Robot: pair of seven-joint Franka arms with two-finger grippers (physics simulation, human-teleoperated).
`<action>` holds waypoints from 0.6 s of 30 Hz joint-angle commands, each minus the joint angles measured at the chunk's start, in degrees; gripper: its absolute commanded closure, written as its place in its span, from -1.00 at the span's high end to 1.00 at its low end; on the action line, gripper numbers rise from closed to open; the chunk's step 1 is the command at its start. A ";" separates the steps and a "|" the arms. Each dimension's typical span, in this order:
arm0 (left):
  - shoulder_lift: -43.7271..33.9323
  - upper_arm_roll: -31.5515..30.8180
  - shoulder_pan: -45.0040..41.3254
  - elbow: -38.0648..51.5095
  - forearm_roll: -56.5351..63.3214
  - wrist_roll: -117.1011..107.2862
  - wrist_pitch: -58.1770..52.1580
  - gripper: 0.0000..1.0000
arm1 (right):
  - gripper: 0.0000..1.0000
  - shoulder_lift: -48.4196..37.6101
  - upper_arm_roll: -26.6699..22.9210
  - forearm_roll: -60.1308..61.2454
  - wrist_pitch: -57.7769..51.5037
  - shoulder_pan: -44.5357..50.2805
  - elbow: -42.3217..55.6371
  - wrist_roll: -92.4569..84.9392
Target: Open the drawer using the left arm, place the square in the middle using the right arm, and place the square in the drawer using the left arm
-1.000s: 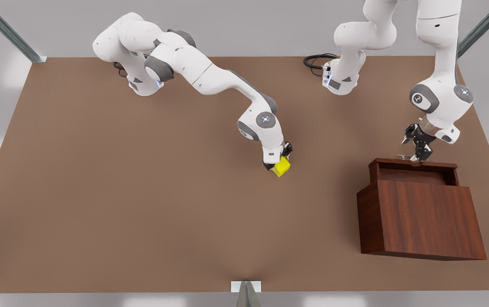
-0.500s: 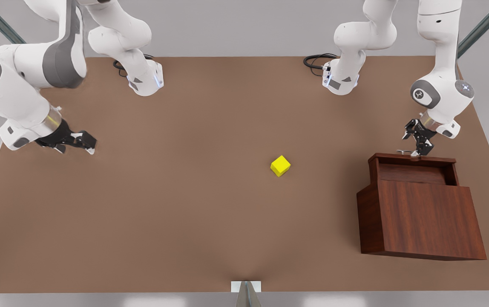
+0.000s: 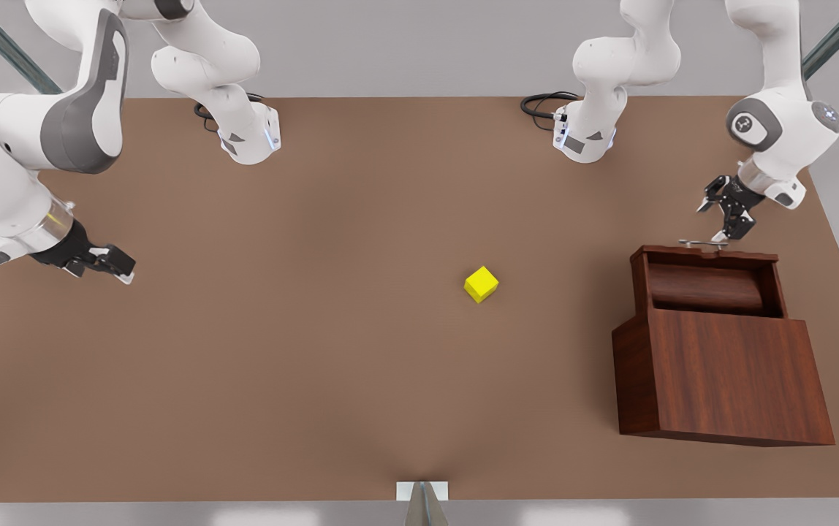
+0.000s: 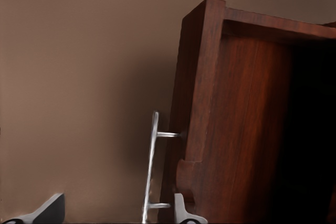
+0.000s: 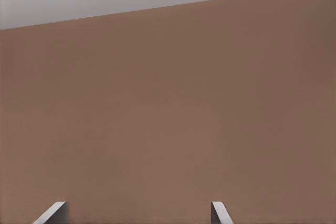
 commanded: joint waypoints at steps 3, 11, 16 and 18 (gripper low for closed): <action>6.36 -0.31 -6.51 7.07 4.18 11.90 -0.24 1.00 | 1.00 -0.07 -0.10 0.09 2.24 -0.72 0.01 0.09; 37.22 -27.28 -17.42 47.60 3.47 41.73 -19.49 1.00 | 1.00 0.81 -0.10 0.09 3.48 -0.63 0.01 0.09; 45.66 -36.78 -19.44 56.13 4.00 47.97 -23.00 1.00 | 1.00 0.81 -0.19 0.18 4.71 -0.72 0.01 0.09; 46.54 -36.70 -23.22 56.13 4.18 53.33 -22.56 1.00 | 1.00 0.81 -0.10 0.18 4.79 -0.64 -0.07 0.09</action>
